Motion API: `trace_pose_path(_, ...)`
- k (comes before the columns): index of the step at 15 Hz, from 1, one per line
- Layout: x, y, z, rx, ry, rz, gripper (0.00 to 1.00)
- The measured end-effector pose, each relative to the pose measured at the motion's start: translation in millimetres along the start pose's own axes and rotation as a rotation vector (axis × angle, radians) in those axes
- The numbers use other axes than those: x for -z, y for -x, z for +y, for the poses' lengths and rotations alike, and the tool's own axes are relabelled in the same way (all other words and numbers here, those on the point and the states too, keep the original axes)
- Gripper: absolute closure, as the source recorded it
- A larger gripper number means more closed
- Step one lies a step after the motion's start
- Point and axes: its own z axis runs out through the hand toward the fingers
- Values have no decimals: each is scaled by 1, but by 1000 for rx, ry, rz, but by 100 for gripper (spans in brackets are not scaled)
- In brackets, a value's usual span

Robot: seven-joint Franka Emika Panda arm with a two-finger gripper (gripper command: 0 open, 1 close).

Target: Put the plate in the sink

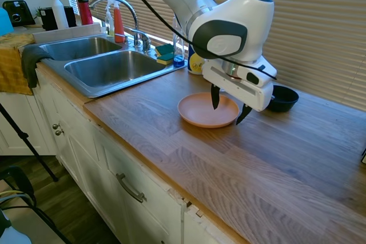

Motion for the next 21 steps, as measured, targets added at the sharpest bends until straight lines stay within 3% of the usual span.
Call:
trace_pose_path(2,-6,0,-4,3,-1,-7,0)
trace_pose_path(3,-10,0,-6,3,-4,-13,100)
trace_pose_path(21,-20,-13,5,23,-54,-56,100)
